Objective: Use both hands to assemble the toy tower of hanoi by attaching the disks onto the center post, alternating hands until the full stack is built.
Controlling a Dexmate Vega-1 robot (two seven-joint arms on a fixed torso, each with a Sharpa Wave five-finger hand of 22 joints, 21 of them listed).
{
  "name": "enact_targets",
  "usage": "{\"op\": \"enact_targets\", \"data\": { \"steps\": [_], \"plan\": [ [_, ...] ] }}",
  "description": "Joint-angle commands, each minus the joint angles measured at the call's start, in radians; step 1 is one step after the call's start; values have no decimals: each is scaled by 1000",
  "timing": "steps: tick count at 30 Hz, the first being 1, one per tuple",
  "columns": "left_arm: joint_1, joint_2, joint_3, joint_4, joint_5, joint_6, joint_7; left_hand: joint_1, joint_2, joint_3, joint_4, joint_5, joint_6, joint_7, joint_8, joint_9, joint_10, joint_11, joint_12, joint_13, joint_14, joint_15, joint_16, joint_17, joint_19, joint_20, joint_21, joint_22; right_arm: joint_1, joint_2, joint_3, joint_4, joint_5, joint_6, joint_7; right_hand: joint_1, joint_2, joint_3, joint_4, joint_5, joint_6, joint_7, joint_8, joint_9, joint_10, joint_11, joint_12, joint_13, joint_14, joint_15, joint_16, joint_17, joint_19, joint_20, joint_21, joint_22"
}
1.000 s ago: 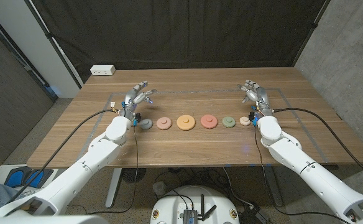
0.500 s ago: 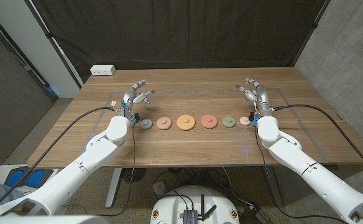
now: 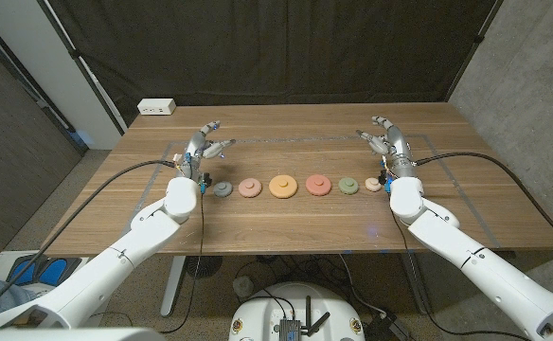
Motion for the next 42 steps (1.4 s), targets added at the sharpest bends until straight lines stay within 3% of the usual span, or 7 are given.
{"op": "enact_targets", "data": {
  "steps": [1, 8, 16, 42],
  "plan": [
    [13, 18, 13, -49, 108, 72, 59, 12, -3, -6, 2, 8, 13, -2, 3, 3, 6, 0, 4, 6, 10, -58, 9, 1, 10, -93, 10, 0, -5, -20, -23, -45, -110, -69, -29, 3, 12, 0, 7, 5, -5, -3, -7, -1, -10, 0, -5, 8, -9, -85, -15, -8, -11, -73, 10, -2],
    [13, 25, 28, -74, 187, 131, 97, 16, -2, -12, 3, 9, 17, -5, 4, 3, 9, -4, 5, 7, 15, -58, 17, 0, 11, -93, 14, -1, -10, -25, -21, -61, -120, -95, -16, 16, 18, -1, 1, 7, -1, -13, -4, 2, -10, 0, -5, 14, -5, -86, -11, -3, -17, -74, 16, -8],
    [-1, 21, 52, -67, 243, 165, 112, 19, -1, -20, 4, 10, 21, -11, 4, 3, 13, -9, 6, 8, 15, -58, 20, -4, 11, -93, 18, -2, -5, -37, -57, -104, -226, -208, -37, 46, 23, 4, -10, 10, -14, -18, -5, 12, -26, -10, -10, 22, -17, -86, -17, -7, -25, -75, 21, -18],
    [-31, 36, 131, -112, 463, 366, 149, 37, 4, -42, 6, 14, 12, -14, 0, 2, 6, -10, 2, 12, 8, -58, 30, -20, -4, -92, 28, -6, 34, -62, -172, -118, -508, -397, -52, 70, 30, -19, -3, 4, -46, -32, -8, 31, -45, -18, -10, 43, -39, -86, -41, -45, -50, -74, 37, -46]
  ]
}}
